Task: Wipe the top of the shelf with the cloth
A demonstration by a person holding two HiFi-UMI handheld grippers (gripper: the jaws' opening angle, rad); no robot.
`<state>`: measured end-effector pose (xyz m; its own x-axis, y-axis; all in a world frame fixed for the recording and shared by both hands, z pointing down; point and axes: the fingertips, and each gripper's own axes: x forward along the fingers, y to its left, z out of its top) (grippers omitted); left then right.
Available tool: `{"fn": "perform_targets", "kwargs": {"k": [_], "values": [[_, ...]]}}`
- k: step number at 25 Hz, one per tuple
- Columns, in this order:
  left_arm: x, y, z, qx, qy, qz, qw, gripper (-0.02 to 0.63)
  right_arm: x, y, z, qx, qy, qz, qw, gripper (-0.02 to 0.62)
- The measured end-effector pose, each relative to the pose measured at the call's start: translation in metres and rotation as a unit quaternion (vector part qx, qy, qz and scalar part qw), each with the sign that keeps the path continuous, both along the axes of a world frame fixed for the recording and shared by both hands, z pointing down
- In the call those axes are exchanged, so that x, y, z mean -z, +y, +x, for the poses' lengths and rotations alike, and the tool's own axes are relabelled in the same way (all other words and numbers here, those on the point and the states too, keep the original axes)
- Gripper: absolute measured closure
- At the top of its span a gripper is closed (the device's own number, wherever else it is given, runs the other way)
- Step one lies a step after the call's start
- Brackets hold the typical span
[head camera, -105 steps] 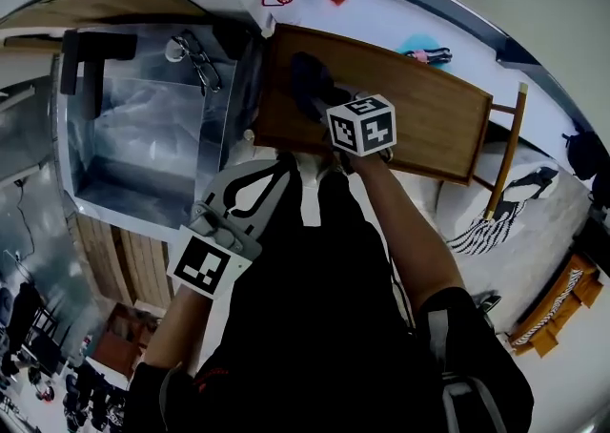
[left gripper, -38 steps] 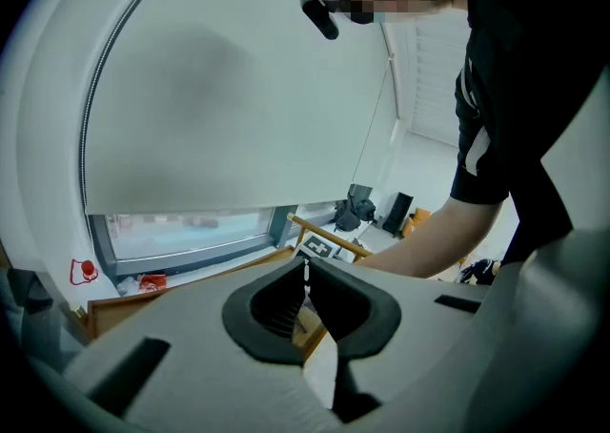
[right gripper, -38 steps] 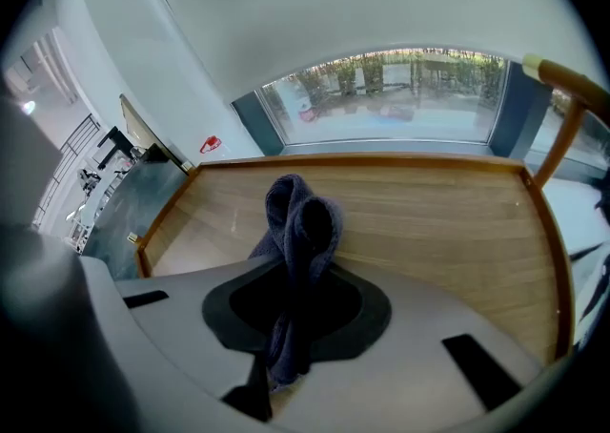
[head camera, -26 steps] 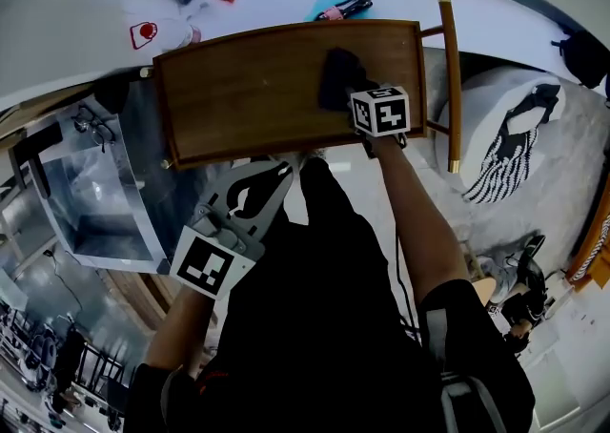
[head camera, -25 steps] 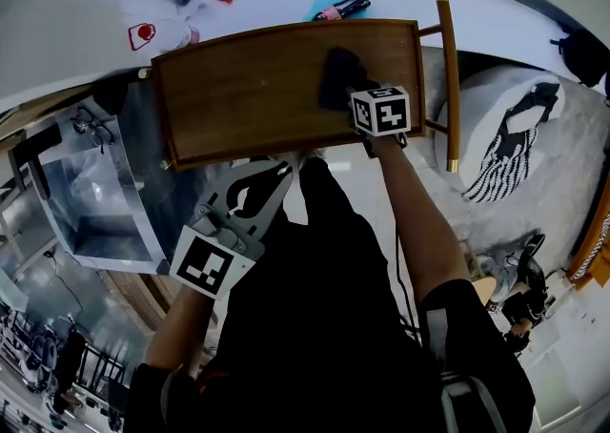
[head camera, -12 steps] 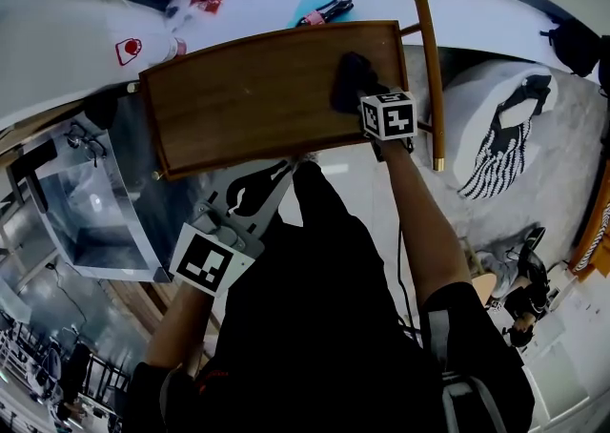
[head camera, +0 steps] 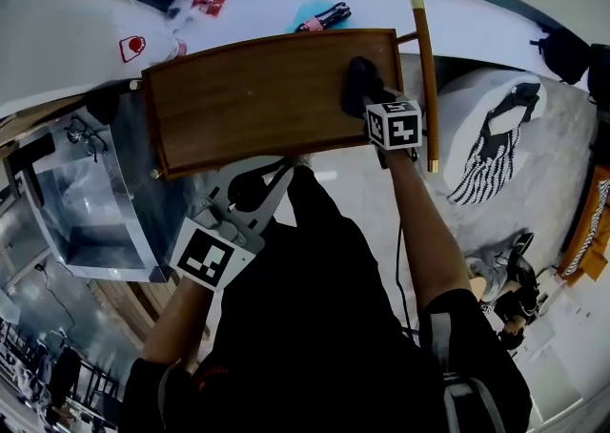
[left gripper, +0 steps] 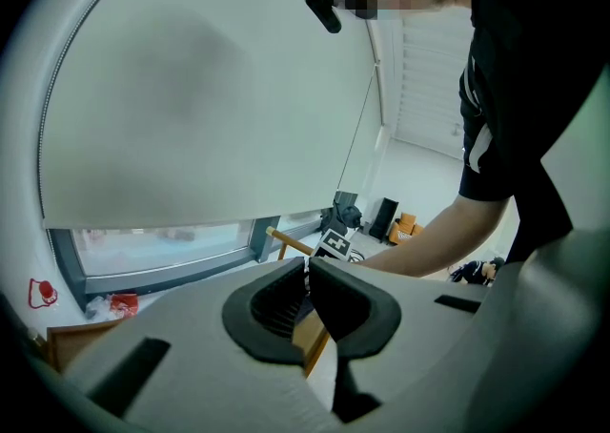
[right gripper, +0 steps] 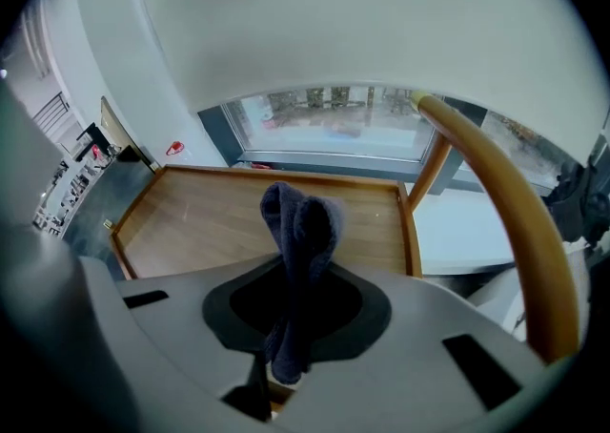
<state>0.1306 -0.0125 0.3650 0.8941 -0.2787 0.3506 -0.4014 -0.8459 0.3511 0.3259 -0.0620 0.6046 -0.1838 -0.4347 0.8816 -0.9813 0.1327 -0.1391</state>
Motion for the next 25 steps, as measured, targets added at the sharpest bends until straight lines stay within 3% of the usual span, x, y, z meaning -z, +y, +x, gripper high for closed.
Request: {"fn": "perform_targets", "kwargs": {"k": [5,12,18,25], "values": [[0.009,-0.001,-0.031,0.021,0.004,0.006,0.9997,0.574,0.037,-0.013,-0.042,0.013,-0.034,0.031,0.999,0.546],[0.011,-0.003,-0.103,0.067,-0.003,0.010,0.9977,0.574,0.059,-0.032,-0.154,0.063,-0.091,0.045,0.993,0.546],[0.005,0.001,-0.167,0.104,-0.014,0.003,0.9945,0.574,0.049,-0.029,-0.265,0.127,-0.134,0.025,0.983,0.545],[-0.005,0.007,-0.232,0.142,-0.023,-0.008,0.9896,0.574,0.032,-0.010,-0.391,0.194,-0.192,-0.010,0.962,0.546]]}}
